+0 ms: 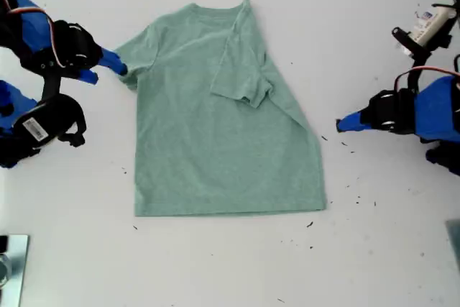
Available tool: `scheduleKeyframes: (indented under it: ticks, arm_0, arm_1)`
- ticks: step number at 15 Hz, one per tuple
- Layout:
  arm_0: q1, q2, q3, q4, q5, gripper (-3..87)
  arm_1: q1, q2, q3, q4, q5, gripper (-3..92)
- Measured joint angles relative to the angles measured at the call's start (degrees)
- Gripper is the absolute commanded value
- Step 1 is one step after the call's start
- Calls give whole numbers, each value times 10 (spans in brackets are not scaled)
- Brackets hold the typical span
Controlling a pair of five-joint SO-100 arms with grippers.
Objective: Fold t shirt
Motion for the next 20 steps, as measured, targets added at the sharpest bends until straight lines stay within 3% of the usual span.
scheduleKeyframes:
  ticks: [9,17,18,19,20]
  arm_0:
    - [-76,-78,-42,-17,20,277]
    - [-181,-220,67,-185,76,267]
    - [-180,-271,65,-213,78,214]
    - [-179,-316,54,-231,77,73]
    - [-179,-369,42,-242,80,23]
  arm_1:
    - [-17,0,0,0,0,23]
    - [-40,0,0,0,5,23]
    - [-42,0,0,2,7,23]
    - [-43,0,0,7,9,23]
    - [-43,0,0,11,11,23]
